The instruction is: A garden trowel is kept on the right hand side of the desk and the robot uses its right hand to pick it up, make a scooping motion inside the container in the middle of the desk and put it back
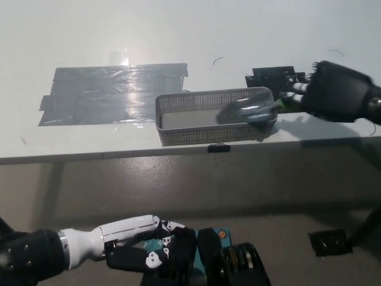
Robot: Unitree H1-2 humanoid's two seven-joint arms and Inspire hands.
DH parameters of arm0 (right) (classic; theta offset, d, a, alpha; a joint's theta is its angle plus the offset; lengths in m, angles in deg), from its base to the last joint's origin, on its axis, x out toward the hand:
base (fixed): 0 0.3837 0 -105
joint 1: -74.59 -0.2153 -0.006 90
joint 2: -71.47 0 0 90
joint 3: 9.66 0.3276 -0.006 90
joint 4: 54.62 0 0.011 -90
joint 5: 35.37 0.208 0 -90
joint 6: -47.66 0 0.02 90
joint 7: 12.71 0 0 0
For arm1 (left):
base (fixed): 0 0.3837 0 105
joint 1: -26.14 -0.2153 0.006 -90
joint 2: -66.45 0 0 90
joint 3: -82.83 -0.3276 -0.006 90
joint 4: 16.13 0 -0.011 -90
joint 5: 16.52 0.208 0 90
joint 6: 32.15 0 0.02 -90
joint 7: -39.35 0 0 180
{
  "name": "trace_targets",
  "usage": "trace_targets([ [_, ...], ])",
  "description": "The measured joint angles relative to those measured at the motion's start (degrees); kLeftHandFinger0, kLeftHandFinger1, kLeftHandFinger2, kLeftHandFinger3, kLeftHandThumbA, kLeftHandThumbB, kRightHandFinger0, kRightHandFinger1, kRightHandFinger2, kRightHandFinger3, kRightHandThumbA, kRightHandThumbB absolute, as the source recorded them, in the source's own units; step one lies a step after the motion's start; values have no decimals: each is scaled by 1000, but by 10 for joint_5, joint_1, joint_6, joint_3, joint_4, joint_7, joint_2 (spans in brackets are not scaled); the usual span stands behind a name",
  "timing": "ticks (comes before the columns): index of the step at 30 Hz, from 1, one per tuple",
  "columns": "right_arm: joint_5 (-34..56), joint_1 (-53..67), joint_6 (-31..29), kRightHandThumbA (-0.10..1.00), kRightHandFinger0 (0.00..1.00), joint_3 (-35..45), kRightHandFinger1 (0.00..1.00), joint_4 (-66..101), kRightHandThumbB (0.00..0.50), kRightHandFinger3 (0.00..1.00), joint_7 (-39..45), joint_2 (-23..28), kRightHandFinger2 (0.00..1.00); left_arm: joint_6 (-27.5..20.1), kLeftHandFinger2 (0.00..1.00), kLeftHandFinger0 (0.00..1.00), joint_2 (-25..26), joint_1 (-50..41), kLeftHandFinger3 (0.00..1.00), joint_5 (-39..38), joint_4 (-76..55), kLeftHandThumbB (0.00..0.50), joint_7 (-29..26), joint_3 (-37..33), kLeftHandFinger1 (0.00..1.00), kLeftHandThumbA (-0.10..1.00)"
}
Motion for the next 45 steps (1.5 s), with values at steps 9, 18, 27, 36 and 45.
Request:
trace_targets([
  [9,-4,3,11,-100,0,13,0,-79,57,269,-31,-111,0,0,1000,1000,0,0,1000,-2,1,500,0,-14,1000,1000],
  [18,9,14,12,-100,0,36,1,-123,6,164,-57,-135,91,0,1000,1000,-1,1,1000,-4,5,500,0,-21,1000,1000],
  [27,86,65,12,-100,0,130,53,-56,2,198,40,-126,380,0,1000,1000,-1,-8,1000,-4,5,500,-1,-19,1000,1000],
  [36,166,8,4,-100,0,213,269,28,13,670,137,-48,731,0,1000,1000,-1,-29,1000,-3,5,500,-10,-7,1000,1000],
  [45,217,-90,-1,-100,0,262,194,45,19,609,191,9,237,0,1000,1000,-1,-47,1000,-3,5,500,-16,7,1000,1000],
])
